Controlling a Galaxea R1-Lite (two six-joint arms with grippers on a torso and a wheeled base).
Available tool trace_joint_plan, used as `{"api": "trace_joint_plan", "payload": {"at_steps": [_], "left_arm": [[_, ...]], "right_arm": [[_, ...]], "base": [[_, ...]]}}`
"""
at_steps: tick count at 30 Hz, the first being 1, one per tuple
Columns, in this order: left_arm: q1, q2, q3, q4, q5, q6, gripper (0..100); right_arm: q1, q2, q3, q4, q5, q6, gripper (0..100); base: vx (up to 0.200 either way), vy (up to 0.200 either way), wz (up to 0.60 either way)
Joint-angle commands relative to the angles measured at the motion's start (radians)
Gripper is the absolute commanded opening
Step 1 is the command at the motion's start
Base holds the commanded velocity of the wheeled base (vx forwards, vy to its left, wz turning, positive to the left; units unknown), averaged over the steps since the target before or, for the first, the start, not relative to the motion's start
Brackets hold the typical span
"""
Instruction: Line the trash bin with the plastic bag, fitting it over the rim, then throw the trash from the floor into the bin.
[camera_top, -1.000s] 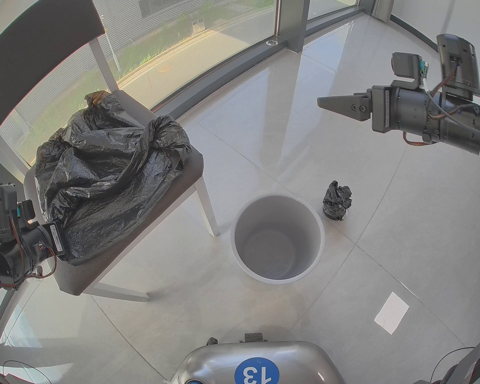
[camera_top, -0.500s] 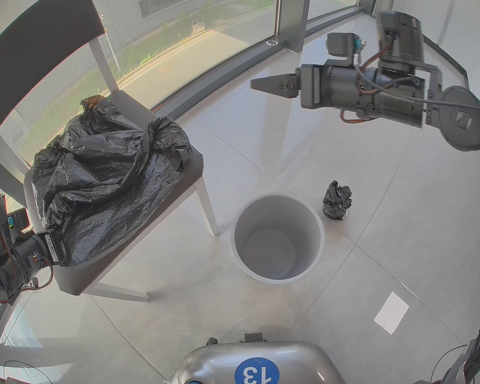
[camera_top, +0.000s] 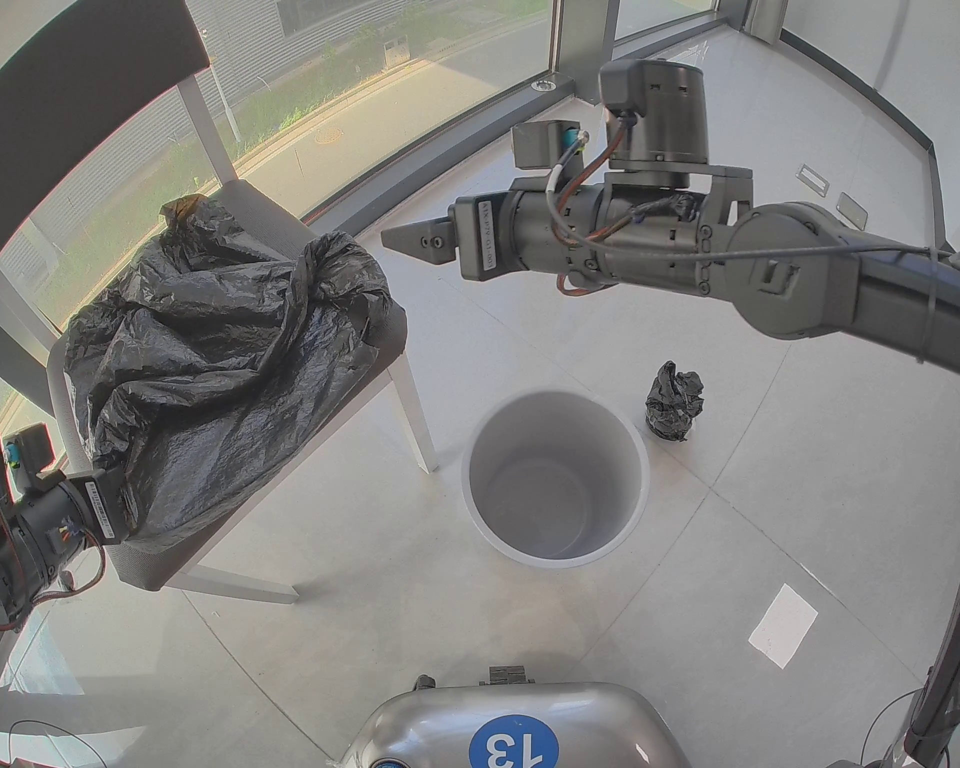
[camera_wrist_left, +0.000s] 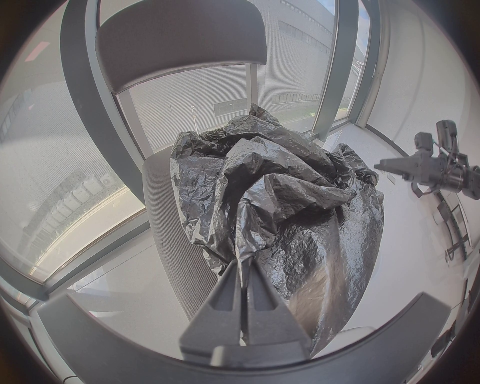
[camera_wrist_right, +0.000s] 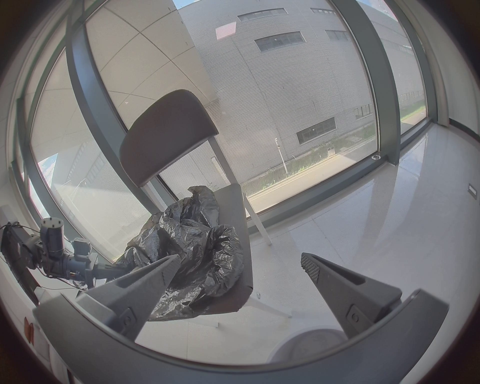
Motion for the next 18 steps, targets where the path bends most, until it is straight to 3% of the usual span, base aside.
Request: {"api": "trace_joint_plan", "payload": {"at_steps": [1, 18], "left_arm": [[-0.015, -0.038, 0.027, -0.001, -0.002, -0.001, 0], [-0.016, -0.086, 0.053, -0.007, -0.023, -0.010, 0]], "right_arm": [[0.023, 0.059, -0.027, 0.000, -0.010, 0.012, 100], [0.069, 0.220, -0.027, 0.005, -0.043, 0.026, 100]], "base": [[0.000, 0.000, 0.00], [0.000, 0.000, 0.00]]}}
